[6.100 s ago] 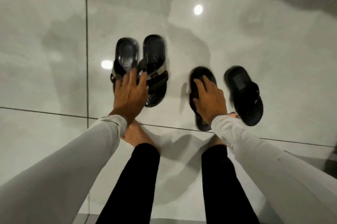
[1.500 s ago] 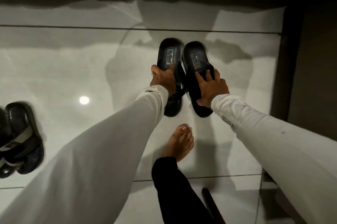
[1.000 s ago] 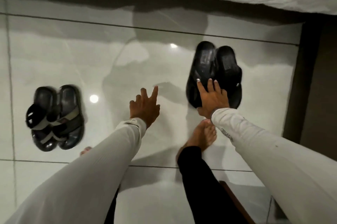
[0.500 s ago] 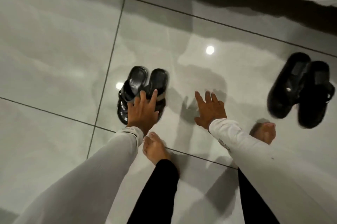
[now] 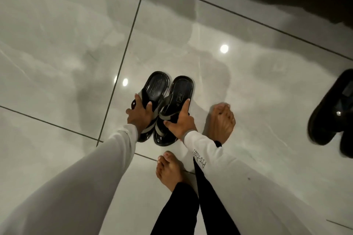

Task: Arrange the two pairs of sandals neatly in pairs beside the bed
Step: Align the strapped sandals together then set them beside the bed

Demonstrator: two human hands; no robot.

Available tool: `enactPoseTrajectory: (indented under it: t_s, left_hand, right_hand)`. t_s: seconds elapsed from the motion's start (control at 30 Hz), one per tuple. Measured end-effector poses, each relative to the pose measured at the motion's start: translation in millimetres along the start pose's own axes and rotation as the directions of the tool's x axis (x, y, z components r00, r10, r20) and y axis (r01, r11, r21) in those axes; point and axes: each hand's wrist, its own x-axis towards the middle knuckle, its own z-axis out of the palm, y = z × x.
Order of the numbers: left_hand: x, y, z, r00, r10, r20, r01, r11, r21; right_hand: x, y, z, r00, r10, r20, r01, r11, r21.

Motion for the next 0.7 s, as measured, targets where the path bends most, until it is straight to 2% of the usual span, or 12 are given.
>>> enactPoseTrajectory:
  t_s: [0.2, 0.43, 0.53, 0.7]
  left_hand:
    - [6.5, 60.3, -4.1, 0.997, -0.078, -0.019, 0.076, 0.993, -0.086]
    - [10.9, 137.9, -16.6, 0.999, 0.004, -0.041, -0.008, 0.995, -0.099]
    - [15.2, 169.4, -25.7, 0.997, -0.005, -0.079, -0.012, 0.978, -0.21]
    - [23.1, 209.1, -41.2, 0.996, -0.023, -0.082, 0.002, 0.969, -0.245]
  right_hand:
    - [17.5, -13.4, -40.4, 1.0, 0.002, 0.018, -0.003, 1.0, 0.031]
    - [43.9, -41.4, -101.1, 0.999, -0.024, -0.03, 0.027, 0.995, 0.094]
    - [56.6, -53.4, -126.9, 0.999, -0.037, -0.029, 0.039, 0.995, 0.089]
    - [68.3, -69.0, -154.3, 0.996, -0.07, -0.05, 0.075, 0.993, 0.093]
